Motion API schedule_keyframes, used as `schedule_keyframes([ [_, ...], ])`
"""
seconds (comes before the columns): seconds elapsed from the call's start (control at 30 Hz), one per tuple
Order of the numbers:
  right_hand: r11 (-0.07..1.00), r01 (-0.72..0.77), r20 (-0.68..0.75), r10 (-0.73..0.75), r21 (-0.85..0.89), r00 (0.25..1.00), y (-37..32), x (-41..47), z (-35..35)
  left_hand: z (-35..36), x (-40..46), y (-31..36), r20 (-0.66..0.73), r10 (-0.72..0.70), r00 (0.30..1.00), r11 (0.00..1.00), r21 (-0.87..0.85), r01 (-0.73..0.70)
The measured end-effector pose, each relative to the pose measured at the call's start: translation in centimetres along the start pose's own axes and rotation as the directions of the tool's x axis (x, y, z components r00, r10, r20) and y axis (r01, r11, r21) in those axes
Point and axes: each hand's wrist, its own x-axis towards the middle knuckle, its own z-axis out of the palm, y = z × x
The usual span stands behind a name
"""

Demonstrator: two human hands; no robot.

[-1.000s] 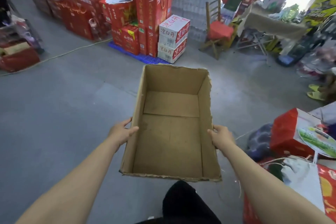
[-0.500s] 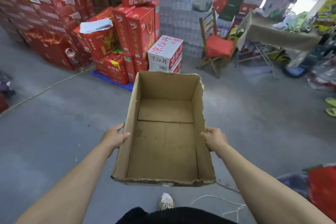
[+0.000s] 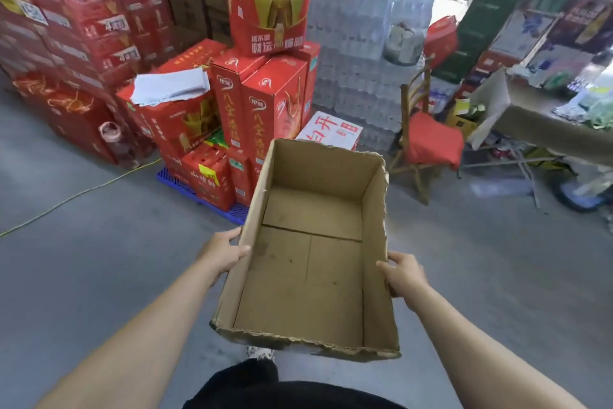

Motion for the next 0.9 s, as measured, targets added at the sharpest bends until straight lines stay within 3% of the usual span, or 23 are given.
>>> schedule_keyframes([
  [0.3,0.993,-0.071,-0.038,0.074,0.089,0.997,-13.6,15.3,-0.5,-4.7,20.3,14.4,0.042,0.072,0.997,0.978,0.192,-0.079],
  [0.43,0.988,-0.115,-0.067,0.122,0.102,0.990,-16.4,23.0,-1.6,-2.8,28.9,20.4,0.091,0.102,0.991,0.940,0.316,-0.126],
  [0.9,0.952,-0.264,-0.094,0.280,0.157,0.955,-23.8,46.1,-3.9,5.9,49.8,34.0,-0.023,0.055,0.998,0.942,0.332,-0.045],
])
